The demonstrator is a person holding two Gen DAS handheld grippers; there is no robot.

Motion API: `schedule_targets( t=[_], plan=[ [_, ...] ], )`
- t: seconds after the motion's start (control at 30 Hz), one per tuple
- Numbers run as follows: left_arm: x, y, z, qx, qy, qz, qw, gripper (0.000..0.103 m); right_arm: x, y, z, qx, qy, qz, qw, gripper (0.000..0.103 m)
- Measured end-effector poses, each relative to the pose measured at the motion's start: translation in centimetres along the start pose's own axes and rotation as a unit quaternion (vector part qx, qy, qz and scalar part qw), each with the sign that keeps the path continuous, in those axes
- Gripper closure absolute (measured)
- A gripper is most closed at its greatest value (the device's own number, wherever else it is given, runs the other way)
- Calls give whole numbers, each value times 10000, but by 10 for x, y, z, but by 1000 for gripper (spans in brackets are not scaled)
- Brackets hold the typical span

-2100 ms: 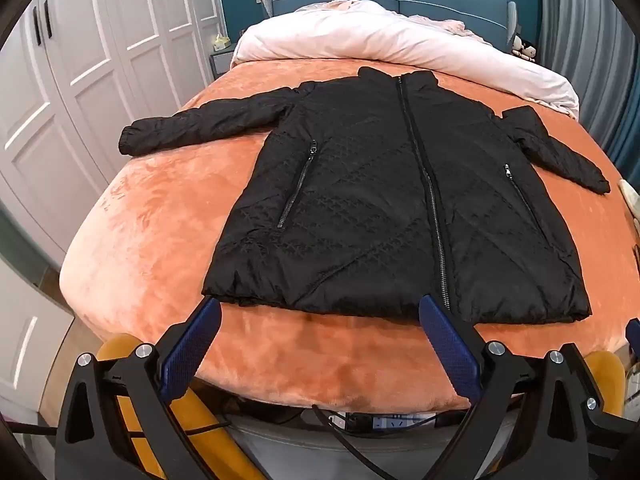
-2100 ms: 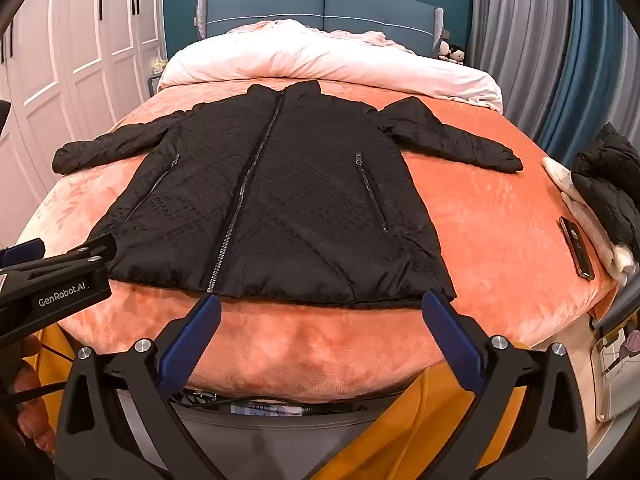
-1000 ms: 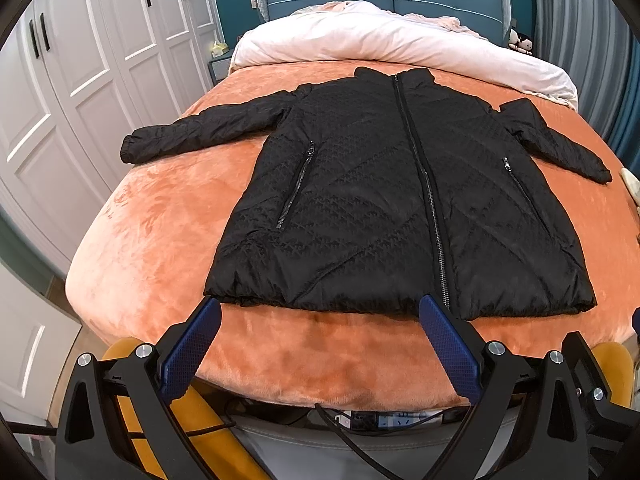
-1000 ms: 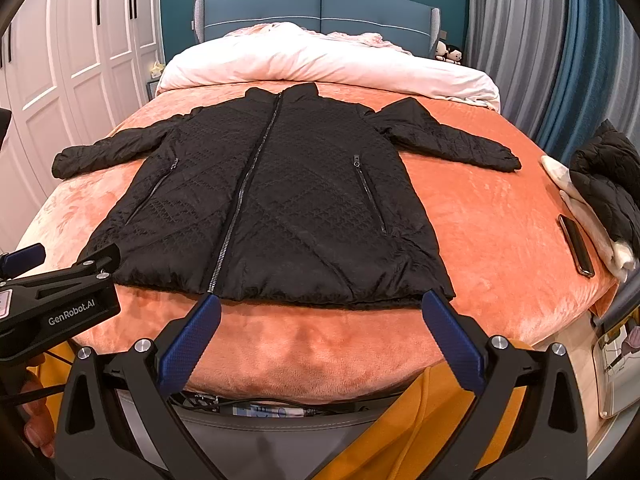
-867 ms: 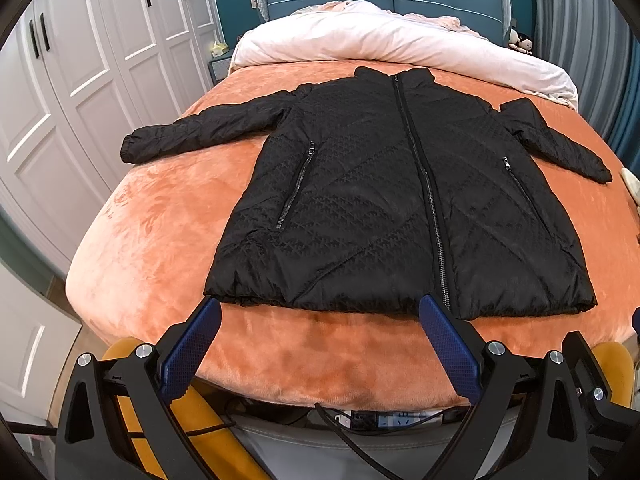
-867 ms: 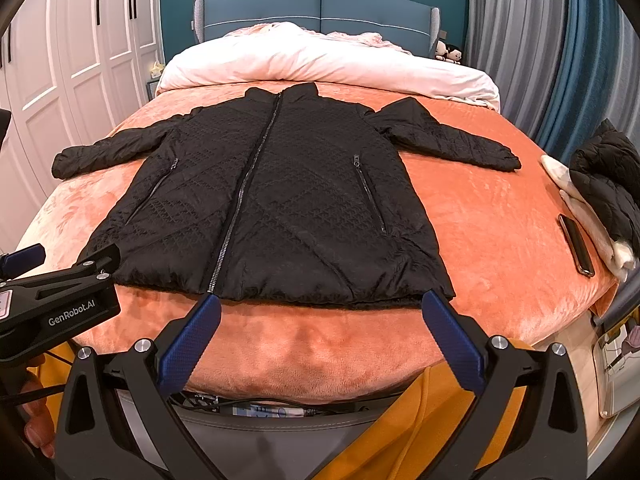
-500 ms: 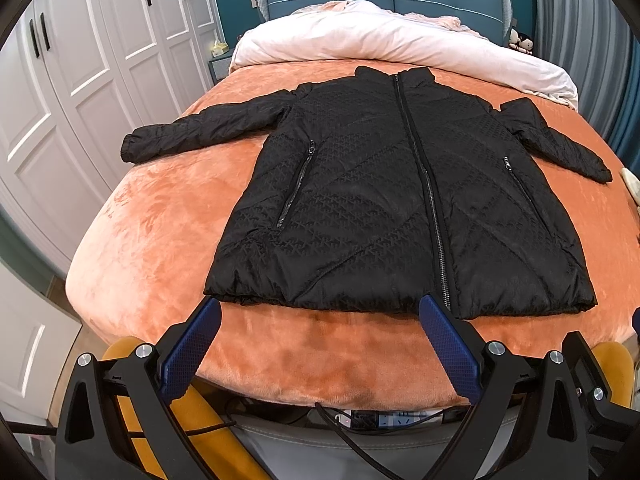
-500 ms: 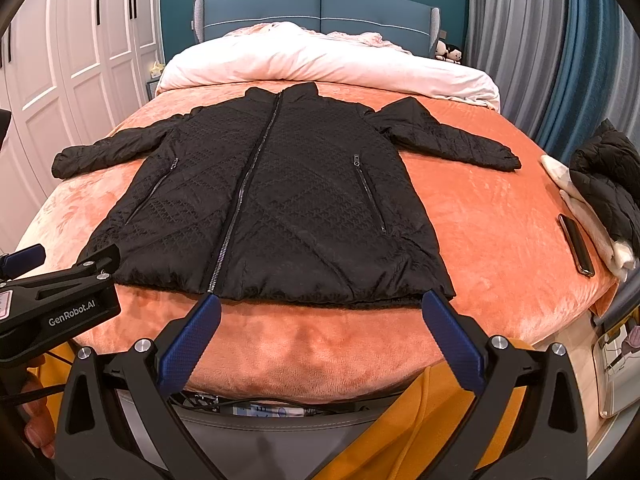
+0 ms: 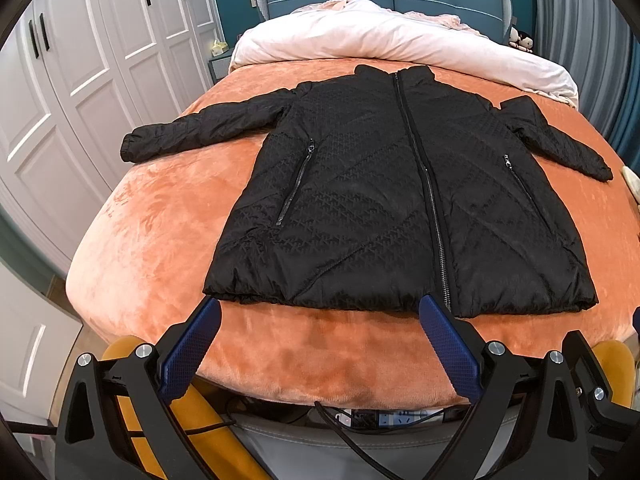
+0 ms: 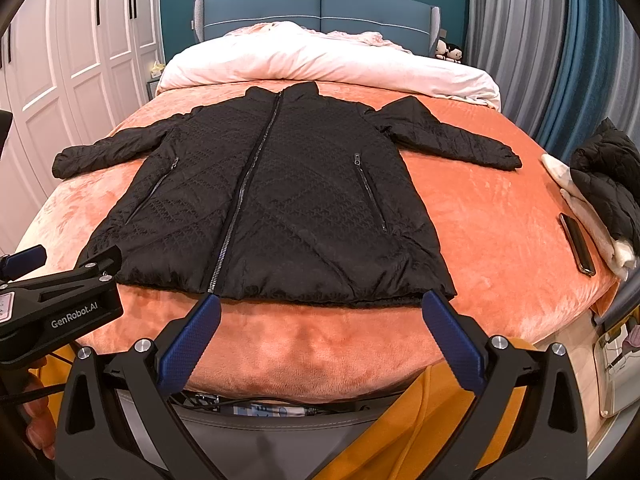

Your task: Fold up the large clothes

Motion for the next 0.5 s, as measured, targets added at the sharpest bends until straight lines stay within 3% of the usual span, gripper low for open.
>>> schedule_targets(
  t=[0.5],
  plan=[
    [0,0,0,2,-2,-1,10000,6,0,0,1,1,-8,7,10000,5]
  ],
)
Point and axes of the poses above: each gripper's, at about its wrist camera, not at the fingertips, and x roughly the way its jaws point, z to its left, y to its underside, the point moved 7 cm from there along x, roughly the way its jaws point, and after that the axes turned 14 degrees about -y, right-handed, at the moved point
